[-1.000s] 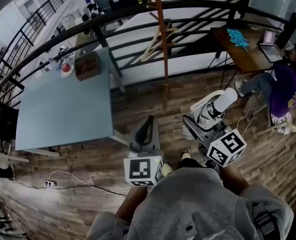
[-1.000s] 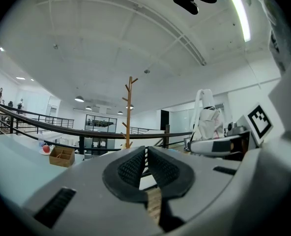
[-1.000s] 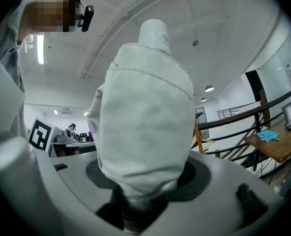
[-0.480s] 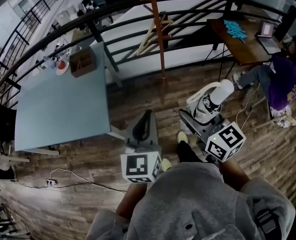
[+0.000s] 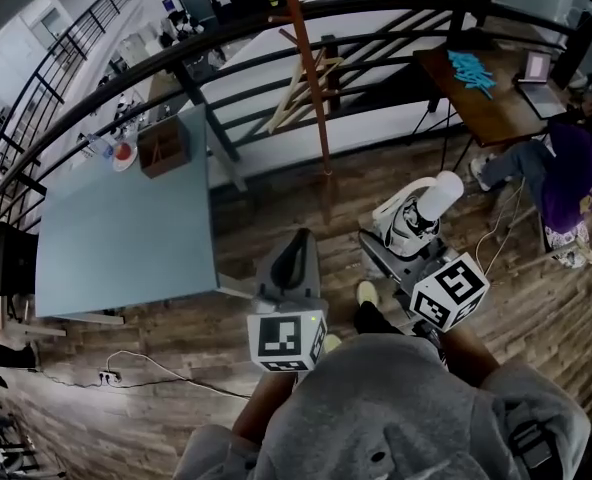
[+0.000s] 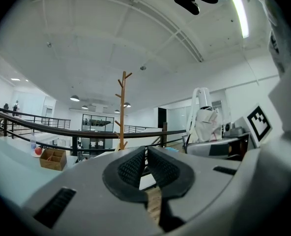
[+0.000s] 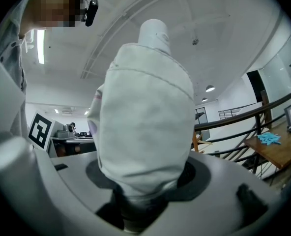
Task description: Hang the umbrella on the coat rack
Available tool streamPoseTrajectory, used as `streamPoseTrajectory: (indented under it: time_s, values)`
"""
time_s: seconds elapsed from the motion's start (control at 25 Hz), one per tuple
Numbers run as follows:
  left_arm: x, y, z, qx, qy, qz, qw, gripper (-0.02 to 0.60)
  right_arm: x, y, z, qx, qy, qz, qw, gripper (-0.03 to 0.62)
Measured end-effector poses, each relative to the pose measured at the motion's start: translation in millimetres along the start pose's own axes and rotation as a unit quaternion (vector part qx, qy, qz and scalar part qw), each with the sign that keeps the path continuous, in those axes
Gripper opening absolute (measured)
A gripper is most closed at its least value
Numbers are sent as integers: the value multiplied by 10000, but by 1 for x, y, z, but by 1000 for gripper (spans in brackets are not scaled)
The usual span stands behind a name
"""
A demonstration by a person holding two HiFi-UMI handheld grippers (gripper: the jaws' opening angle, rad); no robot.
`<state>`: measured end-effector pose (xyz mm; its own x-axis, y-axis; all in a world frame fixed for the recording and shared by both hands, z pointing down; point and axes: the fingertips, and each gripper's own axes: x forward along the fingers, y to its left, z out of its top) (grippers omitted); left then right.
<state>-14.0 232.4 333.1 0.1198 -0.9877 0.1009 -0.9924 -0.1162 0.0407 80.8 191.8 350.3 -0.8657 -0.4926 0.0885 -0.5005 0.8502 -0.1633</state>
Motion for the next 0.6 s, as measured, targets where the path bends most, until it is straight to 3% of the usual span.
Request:
streamPoseTrajectory:
  time_s: [0.6]
  values:
    - [129,-10,9,80,140,59,9999,26,45,-118,9,103,91,90,9999,254]
